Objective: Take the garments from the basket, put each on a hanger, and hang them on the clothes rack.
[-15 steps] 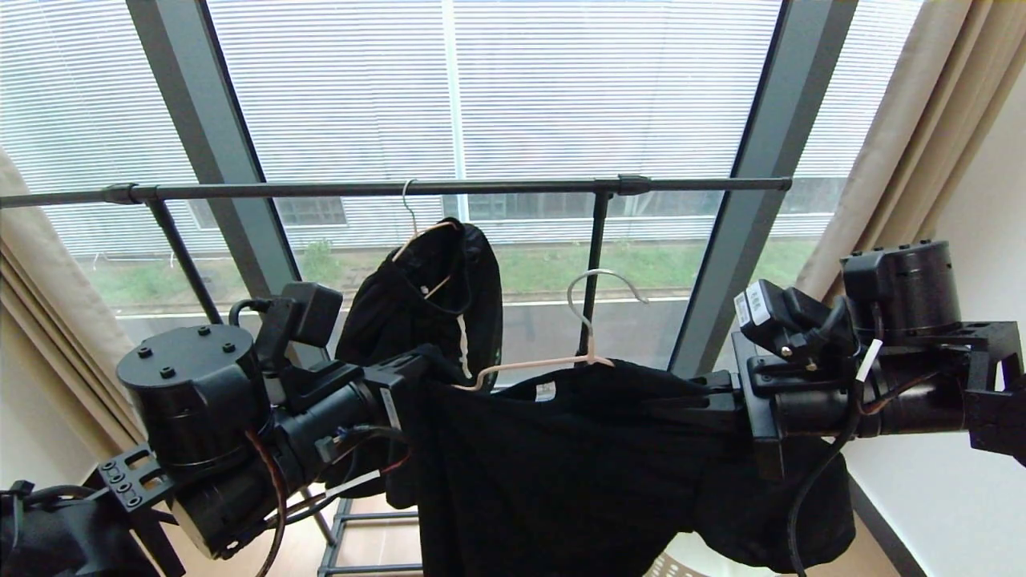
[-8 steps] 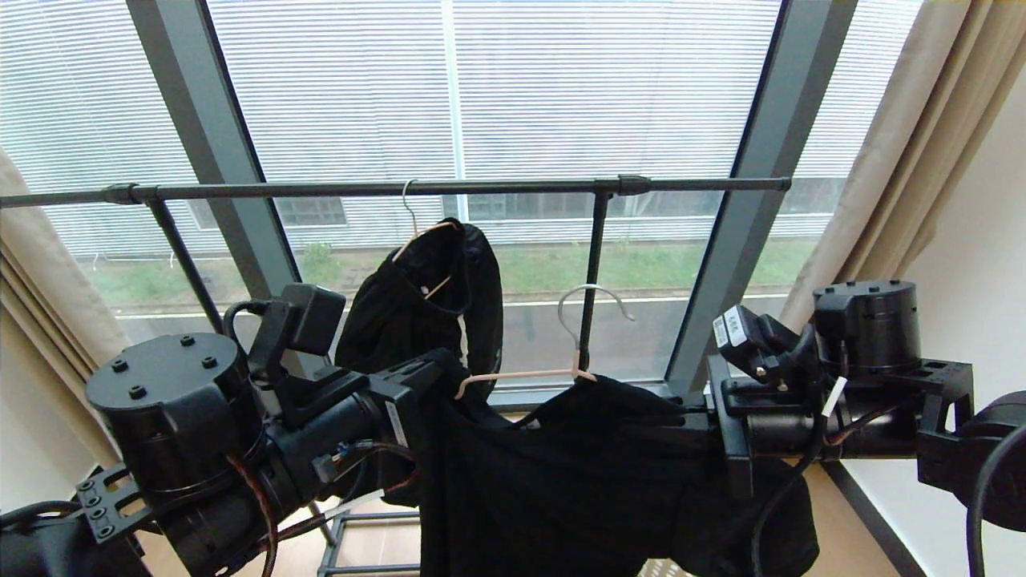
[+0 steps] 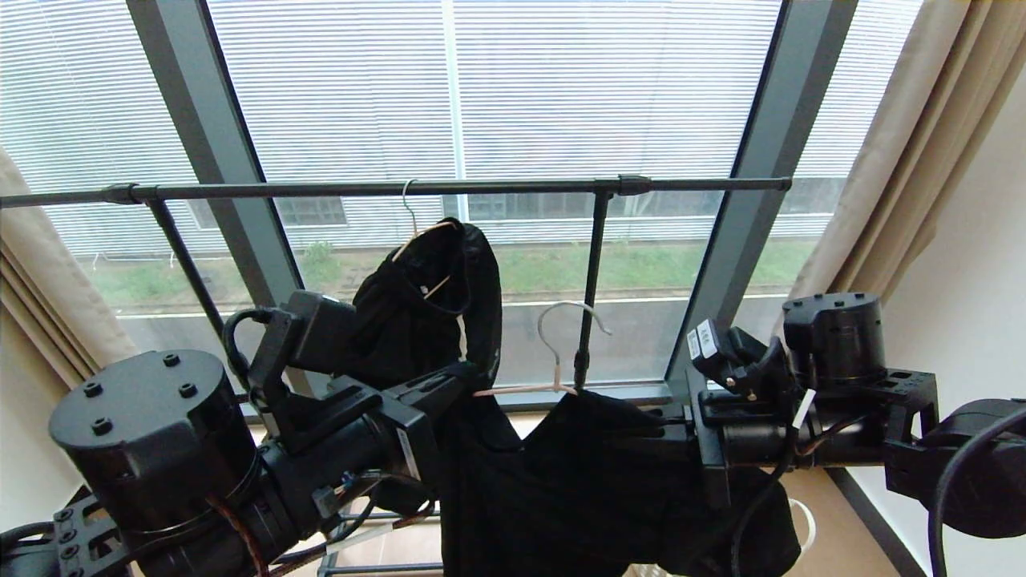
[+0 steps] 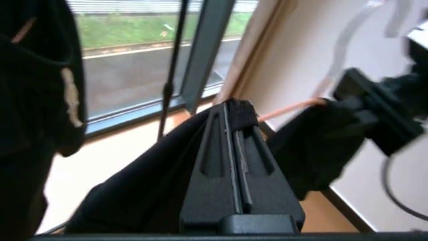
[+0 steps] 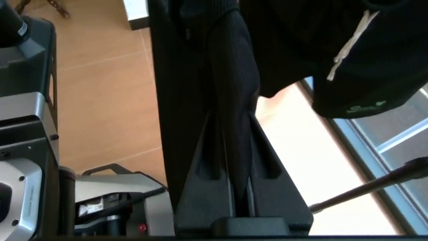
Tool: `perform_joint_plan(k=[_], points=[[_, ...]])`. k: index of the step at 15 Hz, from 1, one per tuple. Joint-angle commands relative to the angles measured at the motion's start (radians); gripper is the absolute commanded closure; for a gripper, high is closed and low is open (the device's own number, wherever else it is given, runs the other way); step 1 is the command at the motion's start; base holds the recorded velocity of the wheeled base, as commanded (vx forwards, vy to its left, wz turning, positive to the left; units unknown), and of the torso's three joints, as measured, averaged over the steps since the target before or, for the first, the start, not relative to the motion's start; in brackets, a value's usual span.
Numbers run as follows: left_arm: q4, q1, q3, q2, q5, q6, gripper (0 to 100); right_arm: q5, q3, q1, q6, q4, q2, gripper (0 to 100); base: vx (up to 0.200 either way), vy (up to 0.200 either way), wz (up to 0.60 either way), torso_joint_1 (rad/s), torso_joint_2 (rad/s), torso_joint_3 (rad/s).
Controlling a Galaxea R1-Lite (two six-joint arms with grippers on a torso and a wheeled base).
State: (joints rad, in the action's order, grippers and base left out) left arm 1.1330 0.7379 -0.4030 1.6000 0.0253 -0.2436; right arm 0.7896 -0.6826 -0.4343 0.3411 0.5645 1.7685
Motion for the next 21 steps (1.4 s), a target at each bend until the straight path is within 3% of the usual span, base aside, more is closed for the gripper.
perform_joint_plan(k=[1, 6, 11, 21], points=[[0.001, 0.038, 0.000, -0.006, 0.001, -0.002, 100, 0.000, 0.003, -0.021, -0.022, 0.029, 0.022, 100, 0.000, 0.000, 0.00, 0.000, 0.00, 0.000], [0.002, 0.081, -0.004, -0.020, 0.002, -0.002, 100, -0.003, 0.044, -0.063, -0.146, 0.222, 0.078, 100, 0.000, 0.000, 0.00, 0.000, 0.00, 0.000], [0.001, 0.081, 0.003, -0.017, -0.001, -0.003, 100, -0.003, 0.044, -0.069, -0.231, 0.296, 0.095, 100, 0.000, 0.000, 0.00, 0.000, 0.00, 0.000], [0.002, 0.063, 0.016, 0.000, -0.007, 0.003, 100, -0.003, 0.041, -0.064, -0.237, 0.338, 0.100, 100, 0.000, 0.000, 0.00, 0.000, 0.00, 0.000]])
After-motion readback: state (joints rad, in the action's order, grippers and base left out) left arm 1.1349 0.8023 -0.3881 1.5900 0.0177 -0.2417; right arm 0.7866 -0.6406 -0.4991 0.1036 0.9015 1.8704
